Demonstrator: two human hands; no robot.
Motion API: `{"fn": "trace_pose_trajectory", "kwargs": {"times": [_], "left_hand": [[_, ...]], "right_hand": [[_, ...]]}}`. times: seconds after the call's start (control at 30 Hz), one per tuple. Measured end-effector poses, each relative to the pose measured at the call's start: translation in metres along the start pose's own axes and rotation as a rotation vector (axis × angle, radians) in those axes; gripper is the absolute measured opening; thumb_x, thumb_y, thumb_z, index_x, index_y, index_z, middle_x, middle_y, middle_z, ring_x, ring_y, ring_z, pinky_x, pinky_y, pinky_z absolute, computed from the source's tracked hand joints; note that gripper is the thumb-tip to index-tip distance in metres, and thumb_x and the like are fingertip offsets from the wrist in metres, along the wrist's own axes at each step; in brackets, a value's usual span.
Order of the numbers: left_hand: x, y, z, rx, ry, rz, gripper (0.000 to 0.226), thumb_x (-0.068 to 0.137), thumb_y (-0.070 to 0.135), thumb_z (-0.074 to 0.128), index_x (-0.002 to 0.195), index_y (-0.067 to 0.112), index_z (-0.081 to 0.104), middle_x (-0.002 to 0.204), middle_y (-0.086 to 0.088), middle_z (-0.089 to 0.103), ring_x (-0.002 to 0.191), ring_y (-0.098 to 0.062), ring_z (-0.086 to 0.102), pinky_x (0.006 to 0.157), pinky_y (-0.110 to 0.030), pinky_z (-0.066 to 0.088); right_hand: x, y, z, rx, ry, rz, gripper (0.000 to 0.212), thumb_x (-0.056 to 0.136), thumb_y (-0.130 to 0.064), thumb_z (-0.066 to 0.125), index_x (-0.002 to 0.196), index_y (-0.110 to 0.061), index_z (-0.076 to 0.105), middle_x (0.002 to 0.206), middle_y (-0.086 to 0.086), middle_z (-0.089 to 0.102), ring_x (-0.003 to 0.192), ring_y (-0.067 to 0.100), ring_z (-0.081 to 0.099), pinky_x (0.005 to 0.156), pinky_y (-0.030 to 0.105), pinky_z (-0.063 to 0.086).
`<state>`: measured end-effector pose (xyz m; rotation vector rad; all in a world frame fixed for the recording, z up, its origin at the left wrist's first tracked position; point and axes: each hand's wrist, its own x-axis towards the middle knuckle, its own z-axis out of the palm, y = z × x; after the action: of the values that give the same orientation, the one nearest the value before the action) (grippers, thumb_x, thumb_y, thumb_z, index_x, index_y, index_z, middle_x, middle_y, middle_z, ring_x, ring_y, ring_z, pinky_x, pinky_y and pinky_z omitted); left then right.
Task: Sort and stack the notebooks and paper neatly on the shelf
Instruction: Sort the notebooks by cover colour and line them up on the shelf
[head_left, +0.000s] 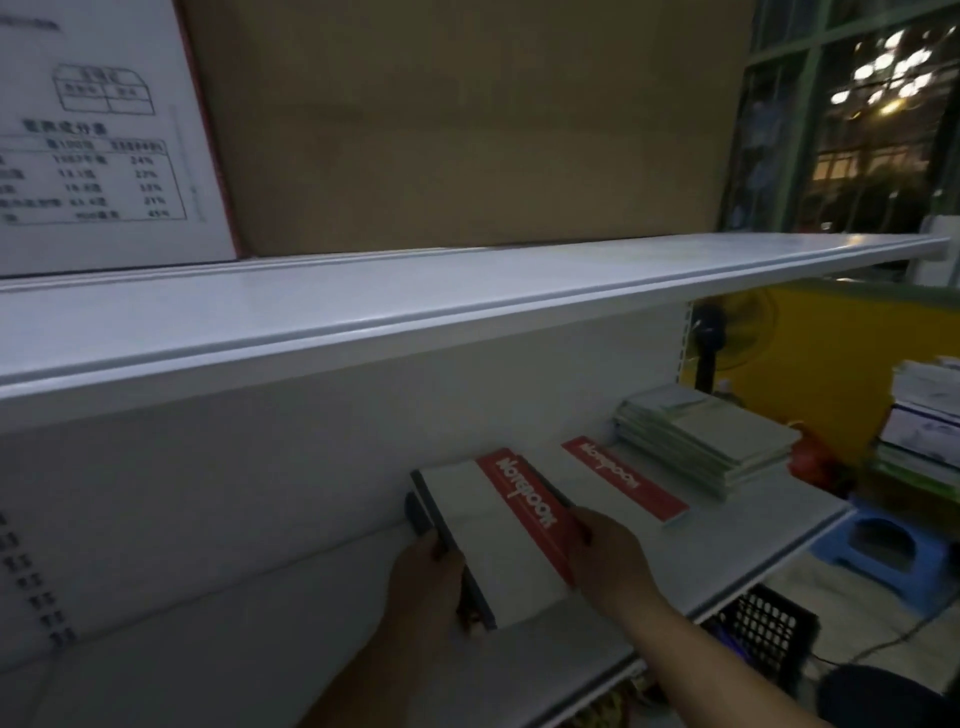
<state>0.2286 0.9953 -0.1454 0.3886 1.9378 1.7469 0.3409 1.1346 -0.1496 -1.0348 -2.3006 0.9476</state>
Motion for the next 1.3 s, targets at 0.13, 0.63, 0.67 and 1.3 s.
{"fn": "trace_pose_trajectory", "kwargs": {"times": [0.13, 0.63, 0.67, 1.3], "left_hand": [[0.018, -0.022, 0.004, 0.34, 0.113, 0.041, 0.015, 0.095, 0.021, 0.052, 0.104, 0.019, 0.063, 0.108, -0.007, 0.066, 0.09, -0.023, 0.065, 0.087, -0.04, 0.054], [0.021, -0.052, 0.006, 0.639, 0.279, 0.207, 0.032, 0.1, 0.035, 0.037, 0.116, 0.017, 0.058, 0.097, 0.004, 0.05, 0.075, -0.004, 0.048, 0.061, -0.009, 0.031], [0.021, -0.051, 0.005, 0.633, 0.282, 0.208, 0.035, 0.1, 0.034, 0.038, 0.123, 0.016, 0.057, 0.101, 0.002, 0.052, 0.079, -0.005, 0.049, 0.065, -0.009, 0.031], [-0.073, -0.025, -0.149, 1.397, -0.095, 0.127, 0.057, 0.101, 0.046, 0.021, 0.152, 0.02, 0.017, 0.161, -0.003, 0.003, 0.148, -0.019, -0.002, 0.119, -0.034, 0.002]], "right_hand": [[0.016, 0.014, 0.019, -0.051, -0.012, -0.092, 0.041, 0.1, -0.019, 0.039, 0.14, -0.012, 0.043, 0.128, 0.008, 0.05, 0.11, 0.023, 0.054, 0.092, 0.026, 0.043], [0.022, 0.037, 0.031, 0.111, -0.092, -0.127, 0.043, 0.099, -0.029, 0.045, 0.139, -0.015, 0.046, 0.145, 0.003, 0.039, 0.126, 0.019, 0.044, 0.102, 0.023, 0.032], [0.021, 0.037, 0.031, 0.108, -0.099, -0.135, 0.043, 0.098, -0.028, 0.046, 0.139, -0.014, 0.045, 0.146, 0.003, 0.038, 0.125, 0.018, 0.044, 0.101, 0.022, 0.031], [-0.041, -0.053, 0.032, -0.867, -0.191, -0.535, 0.092, 0.086, -0.064, -0.011, 0.136, -0.012, 0.047, 0.154, 0.011, 0.027, 0.143, 0.028, 0.019, 0.117, 0.044, 0.01]]}}
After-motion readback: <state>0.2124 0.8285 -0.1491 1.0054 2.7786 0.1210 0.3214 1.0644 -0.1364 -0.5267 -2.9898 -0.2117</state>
